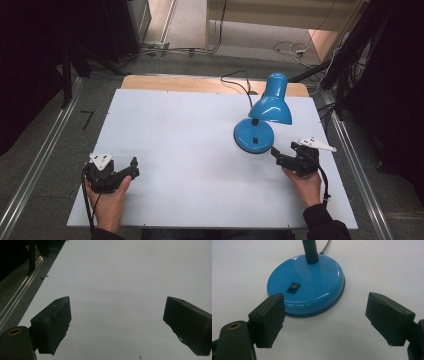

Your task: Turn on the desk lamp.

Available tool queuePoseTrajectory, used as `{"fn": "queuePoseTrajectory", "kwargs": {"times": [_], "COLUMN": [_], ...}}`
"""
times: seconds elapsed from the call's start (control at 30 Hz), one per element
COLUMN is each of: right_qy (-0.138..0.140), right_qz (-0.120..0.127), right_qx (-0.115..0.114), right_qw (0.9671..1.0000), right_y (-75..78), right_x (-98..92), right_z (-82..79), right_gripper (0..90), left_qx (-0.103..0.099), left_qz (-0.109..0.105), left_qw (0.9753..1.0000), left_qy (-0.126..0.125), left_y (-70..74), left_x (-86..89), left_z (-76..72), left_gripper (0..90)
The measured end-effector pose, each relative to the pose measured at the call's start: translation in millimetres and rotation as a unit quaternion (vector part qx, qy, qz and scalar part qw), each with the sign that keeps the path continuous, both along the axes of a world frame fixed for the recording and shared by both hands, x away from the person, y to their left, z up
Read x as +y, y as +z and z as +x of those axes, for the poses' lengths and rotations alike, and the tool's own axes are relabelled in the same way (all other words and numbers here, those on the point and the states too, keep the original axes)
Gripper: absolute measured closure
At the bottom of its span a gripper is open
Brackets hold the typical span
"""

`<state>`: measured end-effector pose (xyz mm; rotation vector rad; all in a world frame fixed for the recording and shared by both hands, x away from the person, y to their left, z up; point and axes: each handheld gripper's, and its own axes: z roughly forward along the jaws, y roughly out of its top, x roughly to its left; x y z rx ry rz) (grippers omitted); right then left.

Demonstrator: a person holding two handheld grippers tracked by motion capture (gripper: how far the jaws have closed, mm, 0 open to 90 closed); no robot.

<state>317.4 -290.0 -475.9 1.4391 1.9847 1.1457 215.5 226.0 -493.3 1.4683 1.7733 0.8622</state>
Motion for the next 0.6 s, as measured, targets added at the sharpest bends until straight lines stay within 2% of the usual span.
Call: {"fn": "queuePoseTrajectory", "kwargs": {"times": [0.6], "right_qy": [0.005], "right_qz": [0.001], "right_qx": [0.001], "right_qw": [1.0], "right_y": [0.8], "right_x": [13.3], "right_z": [9.3], "right_gripper": [17.8], "left_qx": [-0.001], "left_qz": [-0.003], "left_qw": [1.0], "left_qy": [0.0], "left_y": [0.7], "left_x": [1.2], "left_z": [-1.4], "left_gripper": [9.0]}}
